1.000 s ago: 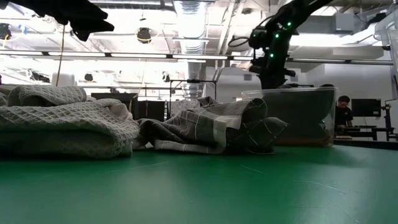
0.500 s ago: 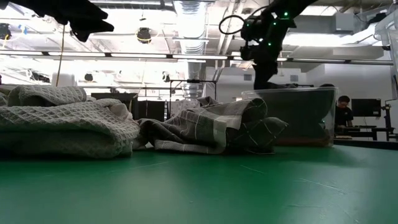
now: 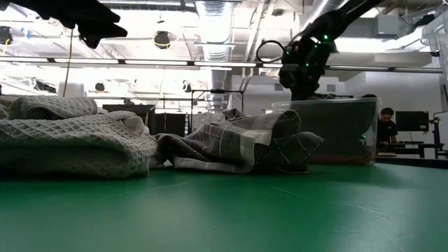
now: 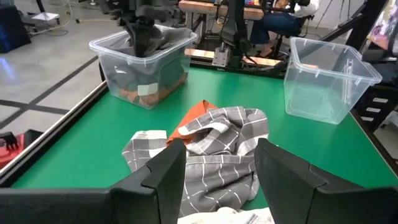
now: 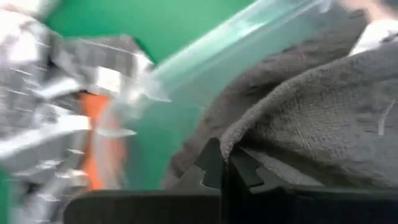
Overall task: Sort towels by color in basket
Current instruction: Put the gray towel into the top transparent bin
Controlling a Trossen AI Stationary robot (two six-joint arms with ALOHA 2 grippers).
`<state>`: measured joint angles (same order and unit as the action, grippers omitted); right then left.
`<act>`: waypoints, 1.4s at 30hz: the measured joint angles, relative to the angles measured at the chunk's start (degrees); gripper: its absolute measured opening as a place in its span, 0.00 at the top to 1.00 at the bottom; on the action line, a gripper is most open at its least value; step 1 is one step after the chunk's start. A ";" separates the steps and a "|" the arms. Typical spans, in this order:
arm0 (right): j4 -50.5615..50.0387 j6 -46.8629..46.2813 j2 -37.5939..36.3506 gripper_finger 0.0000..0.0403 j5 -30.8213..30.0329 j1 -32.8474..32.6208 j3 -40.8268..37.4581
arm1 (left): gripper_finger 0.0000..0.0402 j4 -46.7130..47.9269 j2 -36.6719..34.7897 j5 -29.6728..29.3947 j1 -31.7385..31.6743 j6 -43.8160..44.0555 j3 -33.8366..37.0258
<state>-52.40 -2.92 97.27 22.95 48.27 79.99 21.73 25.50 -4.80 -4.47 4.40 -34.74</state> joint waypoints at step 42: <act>4.84 -11.66 -15.23 0.59 -6.94 4.38 -6.26 | 0.55 3.73 -0.01 1.49 0.00 1.15 0.00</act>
<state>-47.56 -14.58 82.04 16.01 52.64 73.74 25.46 25.49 -3.31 -4.47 5.56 -34.74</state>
